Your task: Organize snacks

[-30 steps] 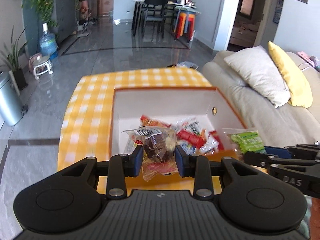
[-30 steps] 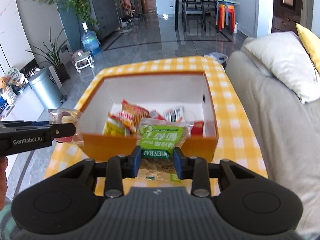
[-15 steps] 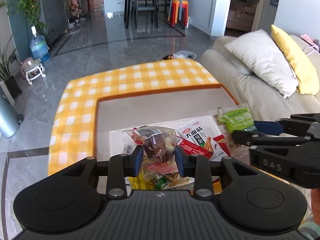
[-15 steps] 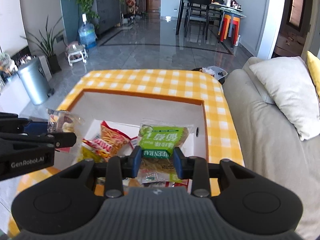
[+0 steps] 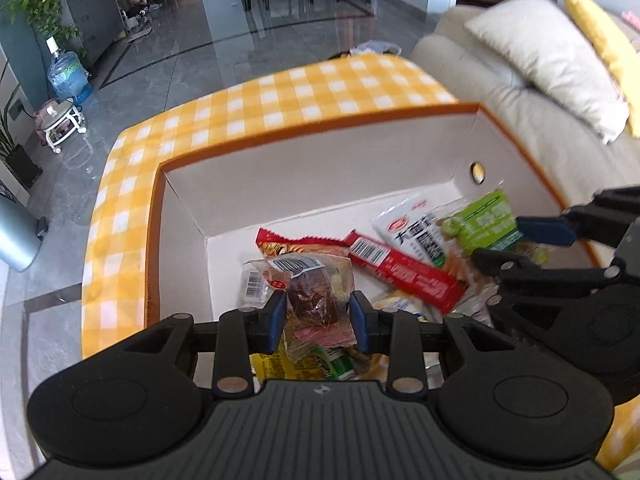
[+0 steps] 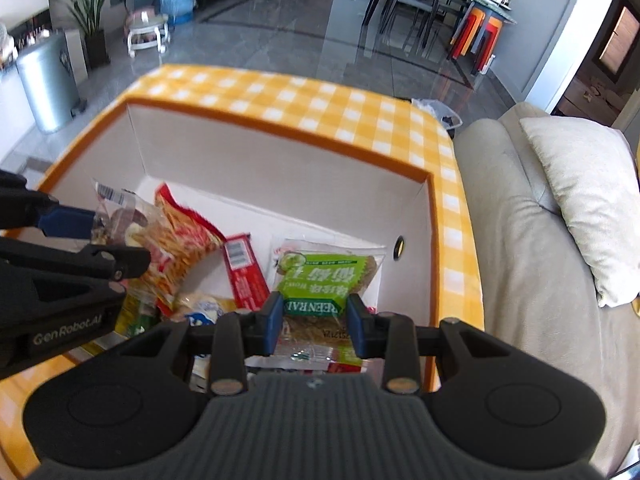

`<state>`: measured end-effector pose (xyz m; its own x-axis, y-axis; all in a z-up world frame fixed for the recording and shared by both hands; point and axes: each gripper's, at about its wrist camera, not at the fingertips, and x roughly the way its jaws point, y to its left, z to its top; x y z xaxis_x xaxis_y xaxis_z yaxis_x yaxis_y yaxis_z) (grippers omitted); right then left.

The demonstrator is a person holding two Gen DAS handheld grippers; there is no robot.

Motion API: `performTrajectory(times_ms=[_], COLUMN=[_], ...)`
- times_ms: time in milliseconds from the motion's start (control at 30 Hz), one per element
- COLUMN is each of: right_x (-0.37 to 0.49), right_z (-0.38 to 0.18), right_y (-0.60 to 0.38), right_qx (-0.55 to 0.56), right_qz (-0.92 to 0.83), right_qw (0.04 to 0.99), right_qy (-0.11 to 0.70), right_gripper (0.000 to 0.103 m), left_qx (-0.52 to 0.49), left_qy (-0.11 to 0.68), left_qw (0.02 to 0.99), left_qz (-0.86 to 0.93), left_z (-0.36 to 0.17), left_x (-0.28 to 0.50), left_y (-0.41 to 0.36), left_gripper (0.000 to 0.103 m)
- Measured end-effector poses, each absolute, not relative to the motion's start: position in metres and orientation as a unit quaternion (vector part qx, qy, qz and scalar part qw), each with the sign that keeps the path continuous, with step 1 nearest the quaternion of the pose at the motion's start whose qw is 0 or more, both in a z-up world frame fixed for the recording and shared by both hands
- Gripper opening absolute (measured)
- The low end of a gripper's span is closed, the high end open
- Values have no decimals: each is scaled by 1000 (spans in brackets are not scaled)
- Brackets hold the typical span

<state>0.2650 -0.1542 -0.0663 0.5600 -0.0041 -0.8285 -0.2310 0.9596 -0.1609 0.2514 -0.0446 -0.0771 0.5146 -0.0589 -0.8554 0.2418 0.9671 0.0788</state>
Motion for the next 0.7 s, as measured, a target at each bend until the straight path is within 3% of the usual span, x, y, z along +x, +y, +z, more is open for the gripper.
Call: performTrajectory(times_ms=[400,533,700], right_x=[273,270,267], right_z=[-95,-93,-80], right_y=[-148,-147,-150], right_qx=[-162,-166,-151], right_qz=[66,66,62], right_qw=[847,850,859], right_qy=[501,496,484], right_gripper=[32,34,47], left_qx=[109,114,114], left_qy=[505,502,487], left_qw=[852,853,862], left_qz=[-88,-85,-86], left_z=[-89,-88,-77], left_x=[259,256,248], left_y=[-49,-48,-44], left_gripper=[40,46,61])
